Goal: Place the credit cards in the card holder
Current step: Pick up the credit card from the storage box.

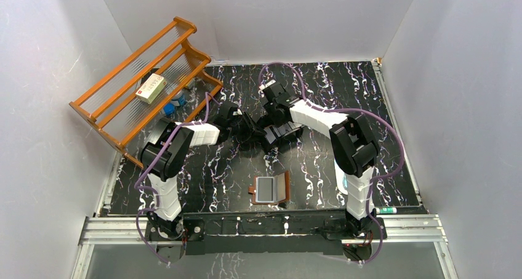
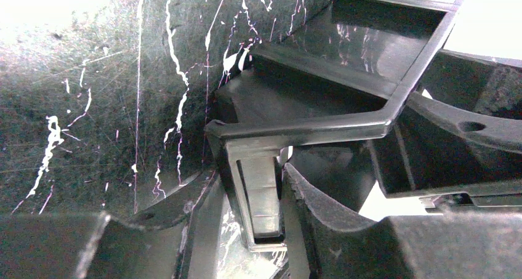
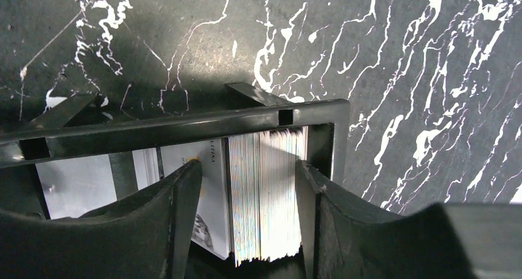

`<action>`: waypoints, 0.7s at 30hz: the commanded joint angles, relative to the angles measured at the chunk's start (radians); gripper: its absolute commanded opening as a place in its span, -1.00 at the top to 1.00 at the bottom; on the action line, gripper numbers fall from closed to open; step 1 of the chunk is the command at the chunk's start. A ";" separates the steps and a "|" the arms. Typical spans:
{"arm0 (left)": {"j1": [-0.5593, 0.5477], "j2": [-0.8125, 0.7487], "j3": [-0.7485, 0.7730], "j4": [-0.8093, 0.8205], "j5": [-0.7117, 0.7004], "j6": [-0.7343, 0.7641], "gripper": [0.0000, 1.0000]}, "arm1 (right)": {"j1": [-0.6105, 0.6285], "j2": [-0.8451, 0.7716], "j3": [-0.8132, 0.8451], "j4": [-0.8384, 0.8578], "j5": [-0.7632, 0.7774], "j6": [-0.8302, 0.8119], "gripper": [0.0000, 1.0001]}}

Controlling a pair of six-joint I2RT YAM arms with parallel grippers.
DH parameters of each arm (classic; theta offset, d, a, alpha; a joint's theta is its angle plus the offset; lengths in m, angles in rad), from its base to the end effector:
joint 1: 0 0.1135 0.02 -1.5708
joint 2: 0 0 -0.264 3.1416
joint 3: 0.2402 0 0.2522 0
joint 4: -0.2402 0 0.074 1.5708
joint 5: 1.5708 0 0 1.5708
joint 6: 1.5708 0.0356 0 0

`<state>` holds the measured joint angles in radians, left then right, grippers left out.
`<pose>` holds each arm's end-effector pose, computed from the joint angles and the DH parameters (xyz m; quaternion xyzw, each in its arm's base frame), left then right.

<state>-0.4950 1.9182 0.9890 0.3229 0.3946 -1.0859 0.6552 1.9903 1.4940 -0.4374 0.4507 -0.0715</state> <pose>0.3388 -0.1984 0.1405 -0.1660 0.8576 -0.4454 0.1965 0.3540 0.2525 0.2055 -0.2636 0.8901 -0.1154 0.3534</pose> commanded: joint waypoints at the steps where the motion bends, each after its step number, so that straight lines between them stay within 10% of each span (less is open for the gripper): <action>1: -0.002 -0.030 -0.028 -0.050 -0.015 0.038 0.55 | -0.005 0.000 0.008 0.022 0.123 -0.010 -0.12; 21: -0.002 -0.030 -0.038 -0.059 -0.027 0.043 0.59 | -0.005 -0.092 0.011 0.030 0.080 -0.013 0.76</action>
<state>-0.4950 1.9182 0.9794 0.3443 0.3885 -1.0863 0.6724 1.9377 1.4944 -0.4316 0.4988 -0.0772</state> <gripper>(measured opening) 0.333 0.160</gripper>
